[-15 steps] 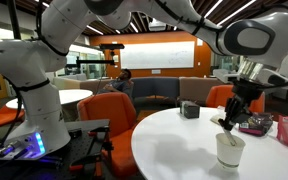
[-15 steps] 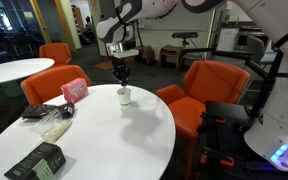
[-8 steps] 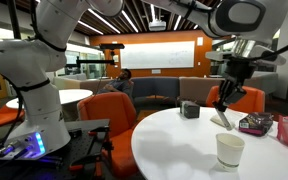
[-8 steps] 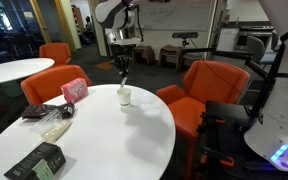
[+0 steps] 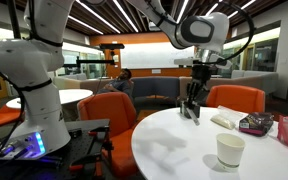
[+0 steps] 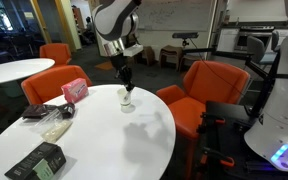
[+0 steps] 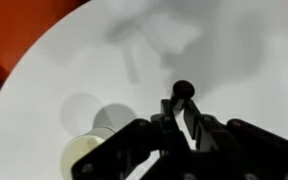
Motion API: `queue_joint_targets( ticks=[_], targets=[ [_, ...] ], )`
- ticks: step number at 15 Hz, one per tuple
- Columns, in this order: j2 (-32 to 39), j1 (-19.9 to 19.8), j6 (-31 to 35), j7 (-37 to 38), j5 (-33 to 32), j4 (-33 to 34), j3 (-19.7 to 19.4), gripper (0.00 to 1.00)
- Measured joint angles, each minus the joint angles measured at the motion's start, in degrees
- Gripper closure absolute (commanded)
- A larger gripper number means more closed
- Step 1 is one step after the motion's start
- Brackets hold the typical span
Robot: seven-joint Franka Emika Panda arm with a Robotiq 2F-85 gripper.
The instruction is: Remove the marker from the white cup and put it on the table
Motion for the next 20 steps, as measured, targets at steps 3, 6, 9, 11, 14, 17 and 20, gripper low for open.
queue_joint_targets(
  ticks=[3, 6, 9, 11, 14, 17, 20],
  targets=[
    [-1.3, 1.6, 8.1, -4.3, -2.6, -8.5, 2.0, 0.95],
    [-1.4, 2.3, 15.6, -9.2, -4.9, -14.1, 3.8, 0.95],
    [-1.5, 2.6, 21.8, -14.1, -6.7, -17.3, 5.6, 0.95],
    [-1.6, 2.4, 25.3, -18.5, -7.2, -18.5, 6.6, 0.95],
    [-2.9, 0.9, 30.4, -27.1, -6.9, -20.8, 8.3, 0.95],
    [-5.0, -3.7, 33.3, -40.1, -2.6, -23.8, 11.7, 0.95],
    [-4.8, -7.8, 37.0, -54.3, 5.0, -25.1, 15.5, 0.95]
  ],
)
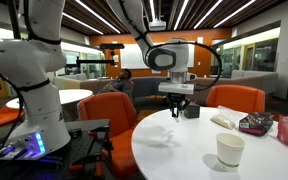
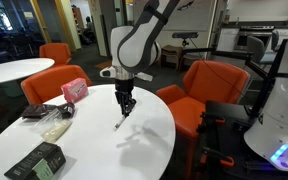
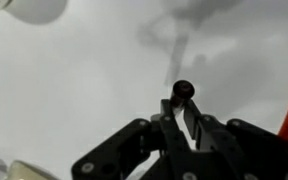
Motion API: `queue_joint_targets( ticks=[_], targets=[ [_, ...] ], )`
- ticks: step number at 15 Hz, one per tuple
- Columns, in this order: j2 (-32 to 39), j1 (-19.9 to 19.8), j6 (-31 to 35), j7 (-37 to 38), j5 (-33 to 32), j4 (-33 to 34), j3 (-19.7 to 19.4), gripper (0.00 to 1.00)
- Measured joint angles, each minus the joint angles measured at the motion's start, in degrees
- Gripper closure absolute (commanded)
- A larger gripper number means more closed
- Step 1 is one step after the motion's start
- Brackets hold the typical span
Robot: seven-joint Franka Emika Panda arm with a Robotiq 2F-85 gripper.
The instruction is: Remove the marker from the white cup and put it on the table
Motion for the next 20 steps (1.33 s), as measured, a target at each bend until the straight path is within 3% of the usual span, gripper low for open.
queue_joint_targets(
  ticks=[3, 8, 9, 10, 12, 17, 20],
  targets=[
    [2.3, -1.3, 0.1, -9.3, 5.2, 0.3, 2.9, 0.95],
    [9.2, 0.6, 0.1, -10.2, 3.9, 4.6, 2.8, 0.95],
    [10.5, 0.9, 0.1, -10.2, 3.1, 5.8, 2.7, 0.56],
    [11.6, 1.2, 0.1, -10.1, 2.1, 6.8, 2.5, 0.55],
    [13.3, 1.8, 0.1, -10.1, -0.1, 8.6, 1.6, 0.42],
    [13.9, 3.3, -2.2, -7.9, -6.3, 11.1, -2.1, 0.02],
    [12.9, 5.7, -4.5, -1.9, -10.2, 11.4, -5.1, 0.00]
  ],
)
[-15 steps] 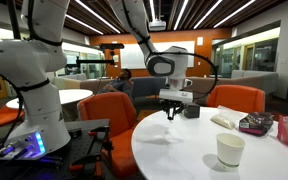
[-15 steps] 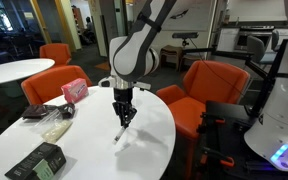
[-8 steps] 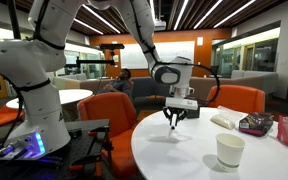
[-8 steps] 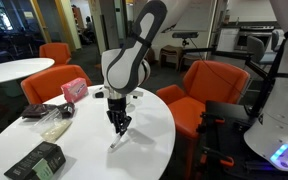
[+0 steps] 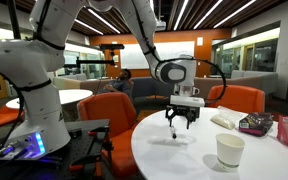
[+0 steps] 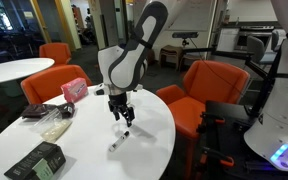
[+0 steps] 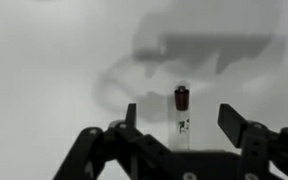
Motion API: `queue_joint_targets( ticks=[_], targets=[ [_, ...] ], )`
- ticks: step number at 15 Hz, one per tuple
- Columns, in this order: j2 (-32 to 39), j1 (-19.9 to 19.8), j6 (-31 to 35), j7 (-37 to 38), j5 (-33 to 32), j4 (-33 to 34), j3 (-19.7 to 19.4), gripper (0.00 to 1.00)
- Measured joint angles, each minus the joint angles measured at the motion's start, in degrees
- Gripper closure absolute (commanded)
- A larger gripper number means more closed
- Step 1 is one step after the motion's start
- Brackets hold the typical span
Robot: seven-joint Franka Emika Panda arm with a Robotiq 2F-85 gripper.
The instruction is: Remove the marker from the white cup and put it on the table
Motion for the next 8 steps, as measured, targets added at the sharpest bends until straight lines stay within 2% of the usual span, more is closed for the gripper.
queue_joint_targets(
  ticks=[4, 8],
  targets=[
    [-3.4, 3.4, -5.9, 10.5, -5.1, -0.3, -3.1, 0.00],
    [-8.0, 4.8, -10.9, 18.8, -6.5, -1.4, -3.4, 0.00]
  ],
)
